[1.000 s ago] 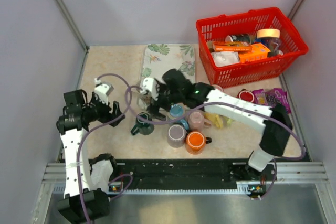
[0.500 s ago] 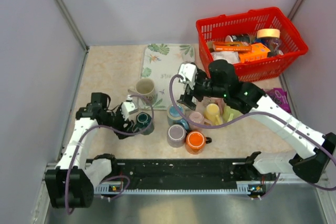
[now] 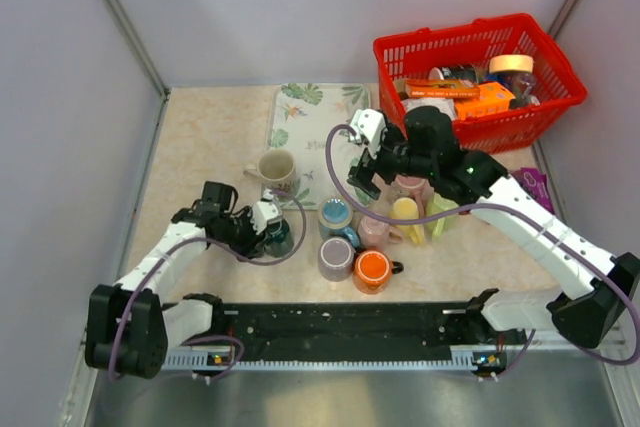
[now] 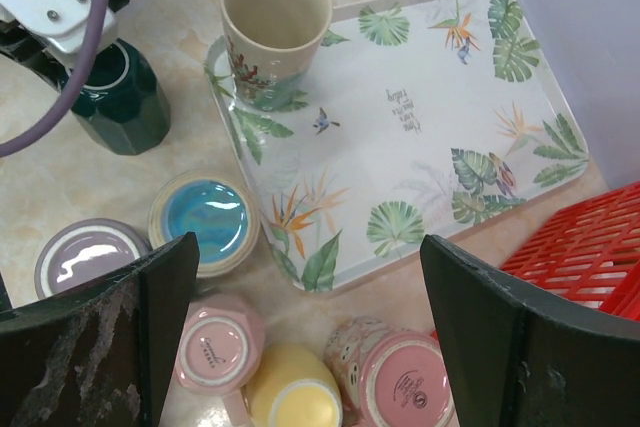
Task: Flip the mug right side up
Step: Turn over the cup at the corner of the board.
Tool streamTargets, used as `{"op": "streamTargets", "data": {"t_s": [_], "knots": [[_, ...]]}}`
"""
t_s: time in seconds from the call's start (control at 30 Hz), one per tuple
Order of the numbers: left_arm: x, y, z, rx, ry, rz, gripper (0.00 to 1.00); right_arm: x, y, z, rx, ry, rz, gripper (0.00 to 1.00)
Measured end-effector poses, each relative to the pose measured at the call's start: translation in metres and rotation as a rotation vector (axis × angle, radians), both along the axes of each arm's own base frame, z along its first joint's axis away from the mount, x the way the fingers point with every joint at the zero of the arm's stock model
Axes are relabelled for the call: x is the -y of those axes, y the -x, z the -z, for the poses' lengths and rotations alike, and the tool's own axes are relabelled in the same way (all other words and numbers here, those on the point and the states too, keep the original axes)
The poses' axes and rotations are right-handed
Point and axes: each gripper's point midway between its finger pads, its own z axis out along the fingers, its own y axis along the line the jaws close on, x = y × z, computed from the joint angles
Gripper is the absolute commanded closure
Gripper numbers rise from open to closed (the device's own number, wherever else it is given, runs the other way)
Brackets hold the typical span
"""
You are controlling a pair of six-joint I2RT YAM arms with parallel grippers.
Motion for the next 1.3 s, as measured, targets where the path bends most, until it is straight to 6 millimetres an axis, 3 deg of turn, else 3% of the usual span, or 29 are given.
{"op": "streamTargets", "data": {"t_s": [0.13,0.23,0.4,0.5,0.6,0.83,0.93,1.07,1.3], "knots": [[-0.001,0.002,0.013,-0.050,-0.028,0.009,0.75,-0.002,-0.001,0.003,-0.006,0.004,-0.002,0.09],[-0.004,0.005,0.014,-0.058,-0.045,0.026,0.82,-0.002,-0.002,0.005,-0.009,0.007,-0.002,0.10],[-0.010,0.015,0.006,-0.079,-0.079,0.049,1.00,-0.004,0.001,0.005,-0.016,0.002,-0.022,0.12],[-0.010,0.023,-0.008,-0.091,-0.076,0.055,1.00,-0.006,0.004,0.005,-0.019,0.001,-0.042,0.13],[-0.005,0.024,-0.033,-0.085,-0.039,0.043,1.00,-0.006,0.004,0.005,-0.006,0.010,-0.054,0.15],[0.033,0.000,-0.137,-0.029,0.203,-0.040,1.00,-0.006,0.006,-0.001,0.049,0.014,-0.096,0.19],[0.047,-0.004,-0.169,-0.066,0.303,-0.076,1.00,-0.005,0.009,-0.007,0.117,-0.004,-0.117,0.18],[0.065,-0.014,-0.198,-0.187,0.411,-0.126,1.00,-0.006,0.015,-0.020,0.275,-0.038,-0.160,0.18],[0.096,-0.040,-0.238,-0.494,0.653,-0.200,1.00,-0.036,0.032,-0.041,0.551,-0.074,-0.282,0.22]]}}
